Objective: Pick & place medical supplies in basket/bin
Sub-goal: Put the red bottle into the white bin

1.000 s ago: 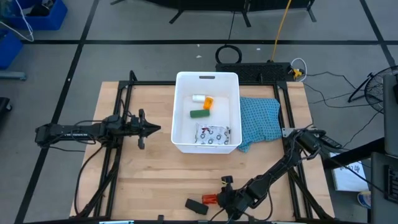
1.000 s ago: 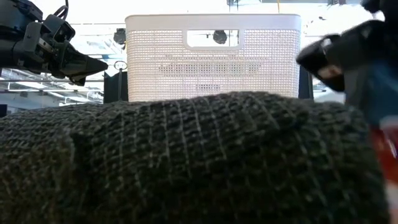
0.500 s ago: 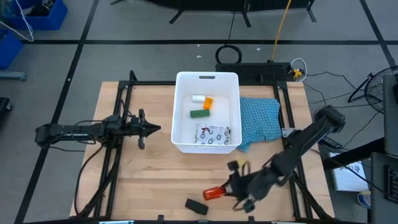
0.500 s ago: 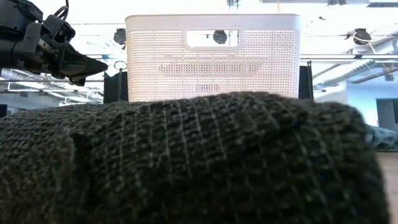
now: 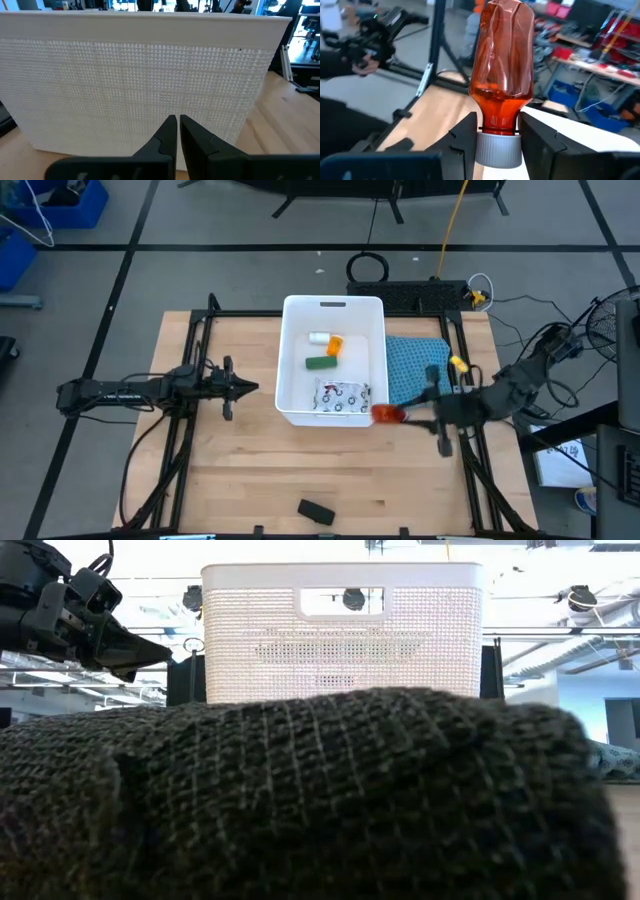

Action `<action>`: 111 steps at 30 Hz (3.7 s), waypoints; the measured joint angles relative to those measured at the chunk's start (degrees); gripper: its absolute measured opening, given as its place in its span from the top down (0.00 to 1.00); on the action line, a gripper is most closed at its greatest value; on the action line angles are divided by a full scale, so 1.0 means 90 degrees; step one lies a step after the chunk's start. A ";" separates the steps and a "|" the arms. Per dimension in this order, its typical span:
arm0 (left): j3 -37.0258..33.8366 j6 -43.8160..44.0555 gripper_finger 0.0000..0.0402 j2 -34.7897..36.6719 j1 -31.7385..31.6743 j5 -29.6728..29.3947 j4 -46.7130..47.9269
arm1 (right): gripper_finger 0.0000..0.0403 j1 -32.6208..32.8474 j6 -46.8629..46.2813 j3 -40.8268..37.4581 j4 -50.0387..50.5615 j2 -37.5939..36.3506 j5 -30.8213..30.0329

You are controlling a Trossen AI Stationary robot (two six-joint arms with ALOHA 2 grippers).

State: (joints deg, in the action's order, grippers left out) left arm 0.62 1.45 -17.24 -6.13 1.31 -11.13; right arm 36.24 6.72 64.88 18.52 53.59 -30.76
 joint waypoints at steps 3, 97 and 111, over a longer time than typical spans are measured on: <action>0.0000 -0.0008 0.94 0.0000 0.0000 -0.0078 0.0079 | 0.73 -0.0204 0.0031 -0.0764 -0.0339 -0.0617 -0.0092; 0.0000 -0.0145 0.94 0.0001 0.0000 -0.0490 0.0250 | 0.72 -0.7143 0.1752 0.2980 0.3552 0.6321 0.3786; 0.0000 -0.0105 0.94 0.0001 0.0000 -0.0485 0.0262 | 0.73 -0.7100 0.1168 0.2975 0.3581 0.6854 0.3763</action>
State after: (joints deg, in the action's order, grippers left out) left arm 0.62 0.50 -17.23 -6.13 -3.05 -8.78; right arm -27.66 17.23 91.66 50.74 115.28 3.11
